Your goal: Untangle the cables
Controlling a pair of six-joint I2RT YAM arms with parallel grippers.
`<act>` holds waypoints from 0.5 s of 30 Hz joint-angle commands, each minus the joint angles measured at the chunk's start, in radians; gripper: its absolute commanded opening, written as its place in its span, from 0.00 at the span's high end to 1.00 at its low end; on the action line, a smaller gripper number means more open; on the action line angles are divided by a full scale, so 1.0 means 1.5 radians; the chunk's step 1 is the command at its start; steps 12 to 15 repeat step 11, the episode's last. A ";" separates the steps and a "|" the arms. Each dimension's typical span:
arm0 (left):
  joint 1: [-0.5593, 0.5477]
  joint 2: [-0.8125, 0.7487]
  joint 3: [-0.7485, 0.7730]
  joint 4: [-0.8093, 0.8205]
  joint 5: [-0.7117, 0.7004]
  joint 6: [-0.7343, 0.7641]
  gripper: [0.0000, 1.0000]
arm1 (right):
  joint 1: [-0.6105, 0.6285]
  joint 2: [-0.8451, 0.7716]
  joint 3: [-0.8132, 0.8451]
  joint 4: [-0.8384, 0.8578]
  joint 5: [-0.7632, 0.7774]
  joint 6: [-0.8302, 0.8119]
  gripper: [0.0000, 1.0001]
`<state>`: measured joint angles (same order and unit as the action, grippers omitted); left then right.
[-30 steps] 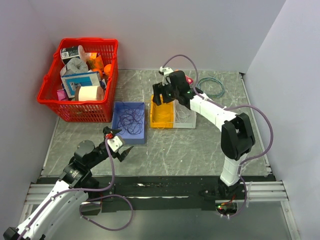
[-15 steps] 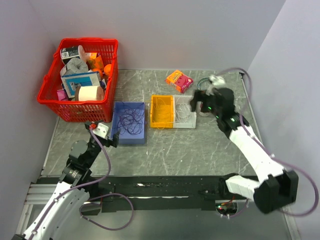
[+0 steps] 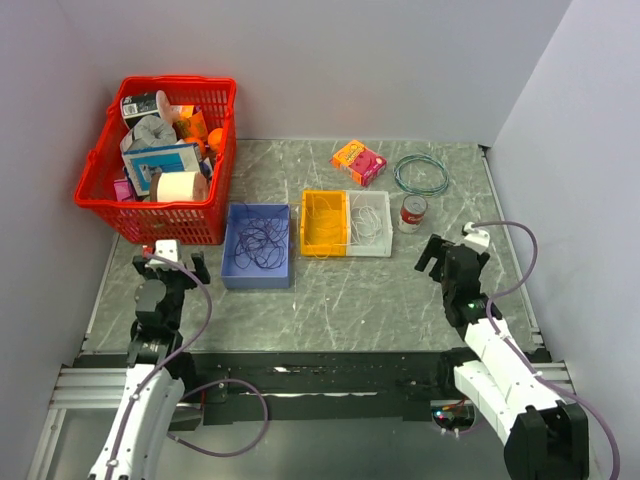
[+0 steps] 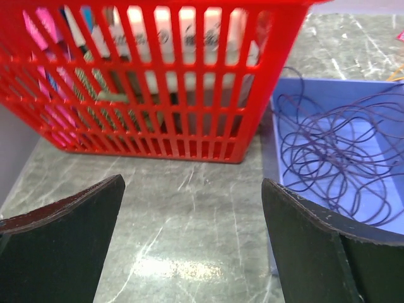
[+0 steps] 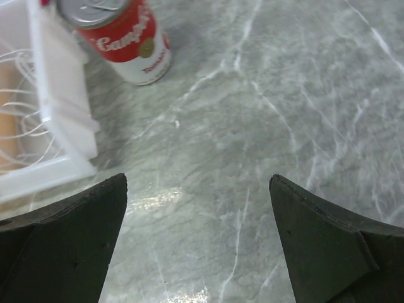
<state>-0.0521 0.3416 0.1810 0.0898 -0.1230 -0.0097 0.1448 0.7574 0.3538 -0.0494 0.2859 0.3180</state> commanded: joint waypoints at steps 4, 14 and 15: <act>0.029 -0.001 -0.020 0.047 0.051 -0.030 0.04 | -0.002 0.008 0.013 0.056 0.064 0.022 0.00; 0.052 -0.006 -0.038 0.058 0.034 -0.048 0.04 | -0.002 -0.020 -0.011 0.079 0.053 0.016 0.00; 0.052 -0.006 -0.038 0.058 0.034 -0.048 0.04 | -0.002 -0.020 -0.011 0.079 0.053 0.016 0.00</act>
